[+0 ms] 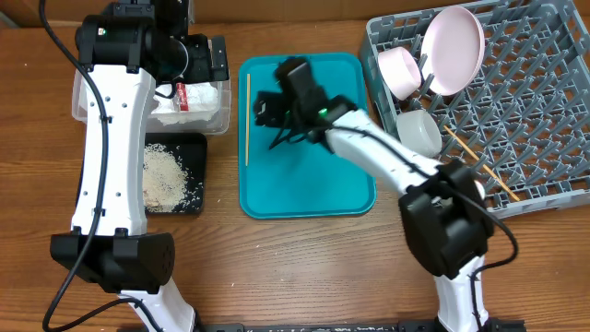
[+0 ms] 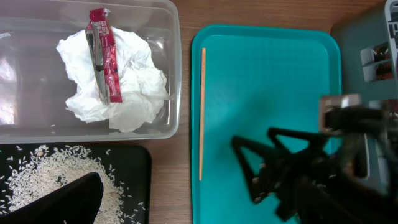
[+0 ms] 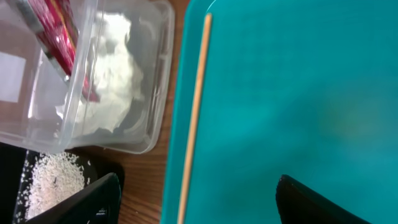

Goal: Sort waste into correct bins and load items into the dishwasher
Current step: 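Reach right gripper back to the remaining chopstick on the tray, then close right gripper on the last wooden chopstick on the teal tray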

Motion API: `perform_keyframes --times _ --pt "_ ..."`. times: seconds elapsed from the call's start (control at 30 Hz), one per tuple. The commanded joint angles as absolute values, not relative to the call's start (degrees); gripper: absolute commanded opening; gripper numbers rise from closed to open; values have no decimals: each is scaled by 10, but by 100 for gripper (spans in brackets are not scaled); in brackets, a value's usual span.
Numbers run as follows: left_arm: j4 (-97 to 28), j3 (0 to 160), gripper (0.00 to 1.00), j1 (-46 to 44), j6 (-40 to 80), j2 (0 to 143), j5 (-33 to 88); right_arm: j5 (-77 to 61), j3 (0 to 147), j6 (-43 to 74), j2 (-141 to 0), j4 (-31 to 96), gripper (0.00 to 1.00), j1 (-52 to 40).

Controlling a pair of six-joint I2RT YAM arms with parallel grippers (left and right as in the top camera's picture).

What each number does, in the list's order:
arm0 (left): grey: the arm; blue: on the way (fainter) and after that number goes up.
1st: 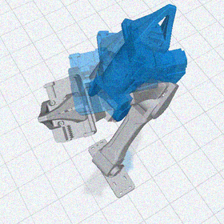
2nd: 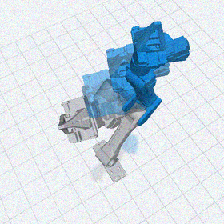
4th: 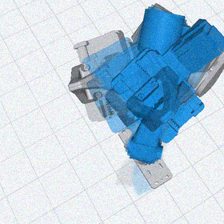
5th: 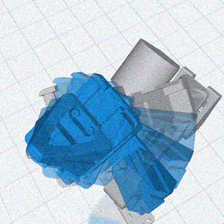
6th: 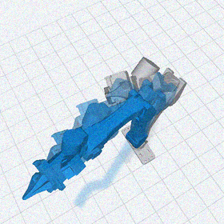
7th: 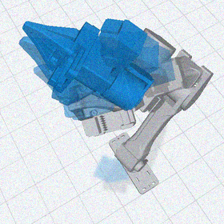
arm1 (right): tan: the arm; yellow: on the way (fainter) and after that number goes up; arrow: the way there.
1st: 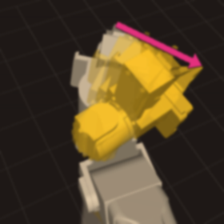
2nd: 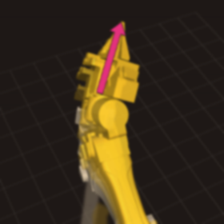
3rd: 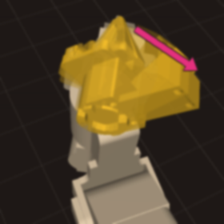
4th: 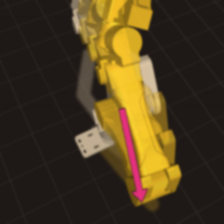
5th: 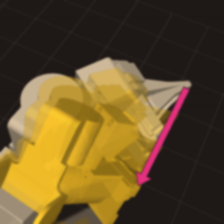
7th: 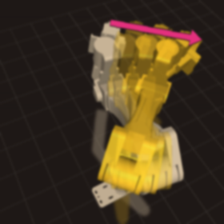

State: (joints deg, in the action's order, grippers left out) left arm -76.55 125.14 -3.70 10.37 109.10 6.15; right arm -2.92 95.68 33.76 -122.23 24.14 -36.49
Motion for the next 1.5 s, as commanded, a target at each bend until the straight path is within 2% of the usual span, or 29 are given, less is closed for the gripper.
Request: perform_keyframes --times 0.0,0.17,0.53,1.17,1.47 --pt "-765 1257 100 -38 98 1089 58 36 969 361 -1235 230 80 -383" --pt "-765 1257 100 -38 98 1089 58 76 989 356 -1256 242 79 -394" --pt "-765 1257 100 -38 98 1089 58 99 1171 293 -1362 377 77 -406" --pt "-765 1257 100 -38 98 1089 58 120 1172 250 -1413 392 77 -428" --pt "-765 1257 100 -38 98 1089 58 129 1172 251 -1430 406 72 -429"
